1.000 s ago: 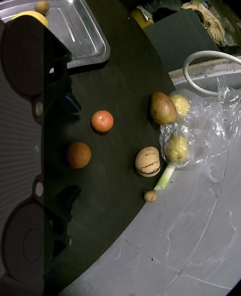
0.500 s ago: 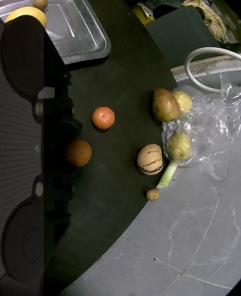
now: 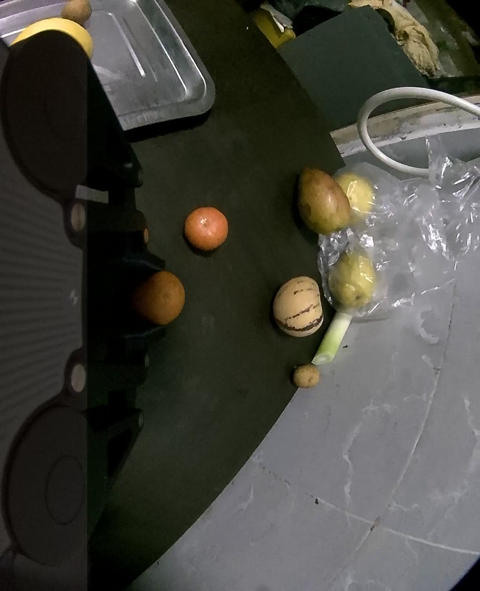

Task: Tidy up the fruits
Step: 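Close the left gripper on the tangerine while the right gripper closes on the red fruit, then carry the tangerine and red fruit over the metal tray with both tools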

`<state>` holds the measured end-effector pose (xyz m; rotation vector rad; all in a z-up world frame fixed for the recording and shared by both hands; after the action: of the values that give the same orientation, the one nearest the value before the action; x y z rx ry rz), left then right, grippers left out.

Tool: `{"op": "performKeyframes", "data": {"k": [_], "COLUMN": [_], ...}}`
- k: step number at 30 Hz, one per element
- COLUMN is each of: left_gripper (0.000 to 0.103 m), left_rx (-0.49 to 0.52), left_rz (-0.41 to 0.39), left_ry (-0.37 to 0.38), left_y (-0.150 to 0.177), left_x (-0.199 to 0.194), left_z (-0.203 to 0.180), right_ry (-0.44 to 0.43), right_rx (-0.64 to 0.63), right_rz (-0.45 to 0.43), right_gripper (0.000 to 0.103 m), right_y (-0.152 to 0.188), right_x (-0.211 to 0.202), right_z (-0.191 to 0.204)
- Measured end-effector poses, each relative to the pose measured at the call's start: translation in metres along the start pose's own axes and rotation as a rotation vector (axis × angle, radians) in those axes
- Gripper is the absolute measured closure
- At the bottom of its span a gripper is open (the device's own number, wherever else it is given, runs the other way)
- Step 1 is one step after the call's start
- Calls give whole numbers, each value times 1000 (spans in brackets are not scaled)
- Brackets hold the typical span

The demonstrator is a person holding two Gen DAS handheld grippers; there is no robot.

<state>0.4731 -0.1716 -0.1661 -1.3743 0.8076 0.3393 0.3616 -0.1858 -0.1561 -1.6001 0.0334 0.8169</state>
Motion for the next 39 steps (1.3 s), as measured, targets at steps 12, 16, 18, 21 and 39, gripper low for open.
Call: {"op": "performKeyframes", "data": {"k": [12,16,18,21,39], "left_gripper": [70,70,70,70,70], "left_rx": [-21,-32,-36,-42,-111], "left_rz": [-21,-29,-32,-38,-67], "left_ry": [-31,-45,-52,-60,-142], "left_y": [3,6,7,9,29], "left_x": [-25,-34,-40,-48,-105], "left_z": [15,22,25,29,91], "right_ry": [15,18,20,21,-10], "right_rx": [15,15,15,15,-1], "right_rz": [8,4,2,-3,-42], "right_gripper": [79,79,79,79,79], "right_y": [2,1,1,-1,-25], "right_x": [-5,-6,-8,-11,-16], "right_z": [1,4,8,13,66]}}
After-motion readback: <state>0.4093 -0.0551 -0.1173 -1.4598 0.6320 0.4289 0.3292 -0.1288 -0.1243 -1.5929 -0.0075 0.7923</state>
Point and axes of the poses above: each gripper's, at about its wrist camera, not at the fingertips, and x roughly the way its jaws point, z to its left, y to its underside, the point moved 8 cm from there along x, roughly the way its jaws point, and after that the axes turned 13 degrees about -z, right-handed, at the moved point
